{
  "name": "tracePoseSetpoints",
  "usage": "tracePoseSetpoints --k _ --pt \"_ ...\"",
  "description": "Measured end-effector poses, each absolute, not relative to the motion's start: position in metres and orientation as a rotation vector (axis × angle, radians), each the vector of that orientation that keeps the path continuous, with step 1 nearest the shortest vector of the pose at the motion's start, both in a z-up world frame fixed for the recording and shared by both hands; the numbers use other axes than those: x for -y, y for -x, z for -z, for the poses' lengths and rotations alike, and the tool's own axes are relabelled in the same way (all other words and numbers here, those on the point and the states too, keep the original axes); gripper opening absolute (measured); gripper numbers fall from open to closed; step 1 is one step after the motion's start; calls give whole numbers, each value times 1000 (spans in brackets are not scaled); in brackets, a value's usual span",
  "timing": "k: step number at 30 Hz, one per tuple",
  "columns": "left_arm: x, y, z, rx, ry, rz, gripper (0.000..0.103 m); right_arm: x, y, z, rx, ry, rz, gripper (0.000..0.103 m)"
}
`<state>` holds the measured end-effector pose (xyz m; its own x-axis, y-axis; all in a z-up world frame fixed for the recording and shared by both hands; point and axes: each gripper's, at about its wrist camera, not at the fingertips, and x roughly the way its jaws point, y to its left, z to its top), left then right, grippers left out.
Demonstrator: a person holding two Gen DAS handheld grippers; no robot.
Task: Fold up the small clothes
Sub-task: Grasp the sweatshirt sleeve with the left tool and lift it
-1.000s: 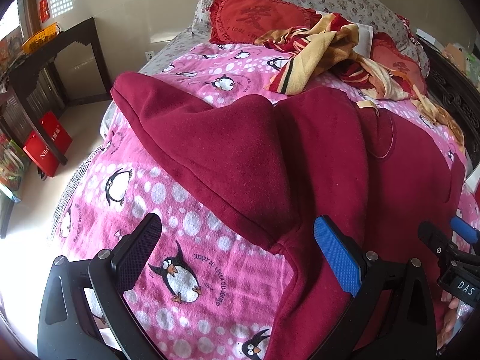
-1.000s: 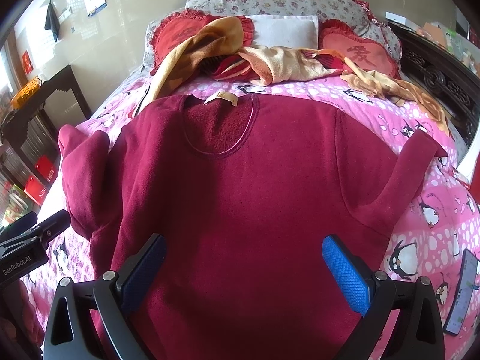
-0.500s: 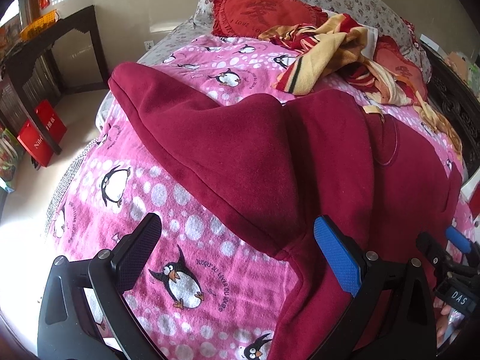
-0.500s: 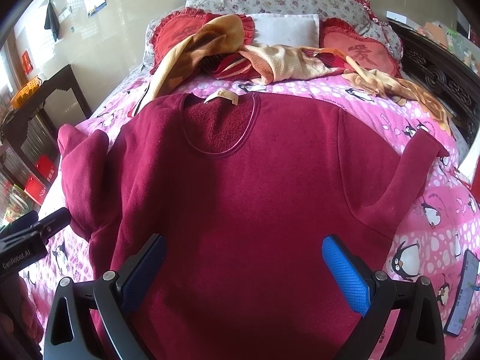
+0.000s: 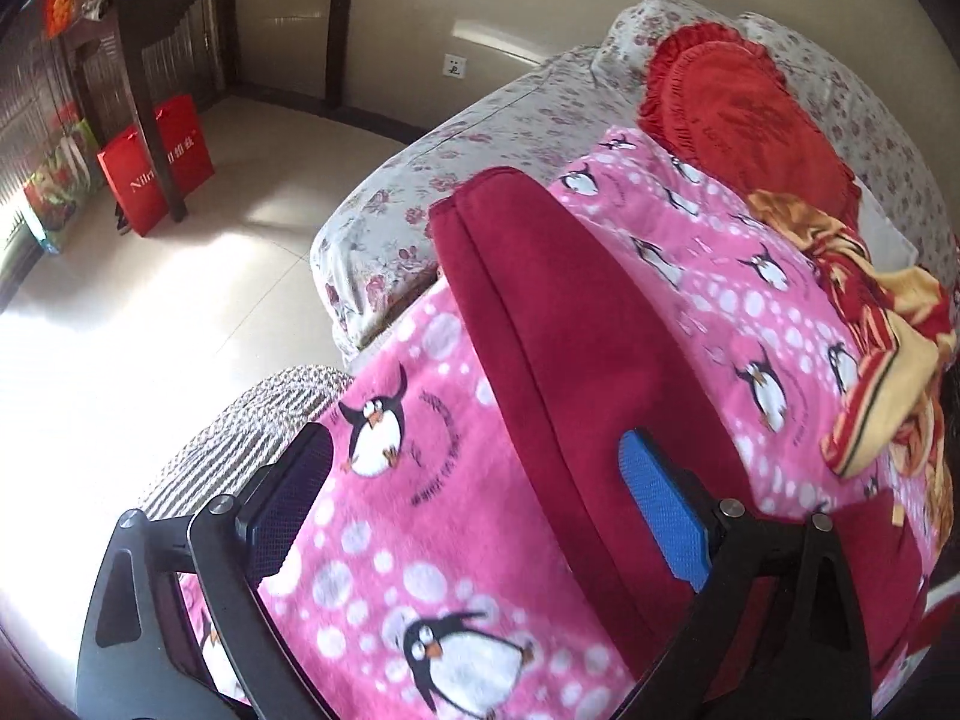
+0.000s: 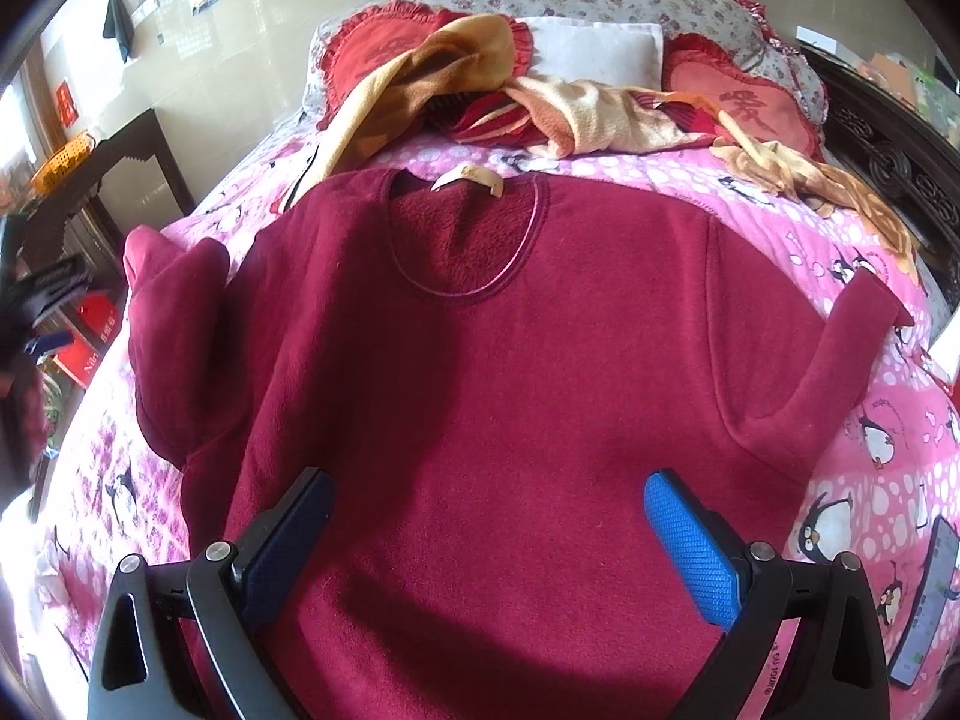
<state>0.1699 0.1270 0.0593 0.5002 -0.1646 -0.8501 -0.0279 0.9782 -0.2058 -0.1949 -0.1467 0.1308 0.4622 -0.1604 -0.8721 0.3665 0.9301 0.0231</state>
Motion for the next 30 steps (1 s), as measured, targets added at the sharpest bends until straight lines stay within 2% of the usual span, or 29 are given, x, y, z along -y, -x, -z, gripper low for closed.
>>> tracePoseSetpoints --k 1,3,7,8,10,12,14,16,18,23,30 --pt "-132 -178 -53 -1058 230 85 92 147 194 -129 -1051 -219 323 103" --pt "-138 -194 -39 -1077 282 82 82 147 191 -125 -1068 -214 313 103" --pt "-139 -209 -21 -1076 326 116 78 149 184 -120 -1085 -209 312 103" --pt "-137 -211 -20 -1065 332 129 75 151 182 -119 -1087 -215 311 103" --pt "-133 -212 -20 -1045 347 161 65 154 181 -118 -1088 -225 311 103" --pt "-132 -214 -21 -1031 368 203 40 157 179 -116 -1090 -233 315 103" --pt "-126 -215 -25 -1021 372 246 23 159 177 -113 -1095 -242 321 103" --pt "-121 -214 -30 -1009 343 254 13 160 176 -113 -1096 -251 322 103" --pt "-123 -214 -35 -1000 347 258 8 159 177 -114 -1090 -254 322 103" --pt "-142 -208 -46 -988 455 290 6 156 183 -122 -1070 -252 314 103" --pt "-159 -180 -88 -908 434 333 6 155 191 -131 -1047 -273 314 103"
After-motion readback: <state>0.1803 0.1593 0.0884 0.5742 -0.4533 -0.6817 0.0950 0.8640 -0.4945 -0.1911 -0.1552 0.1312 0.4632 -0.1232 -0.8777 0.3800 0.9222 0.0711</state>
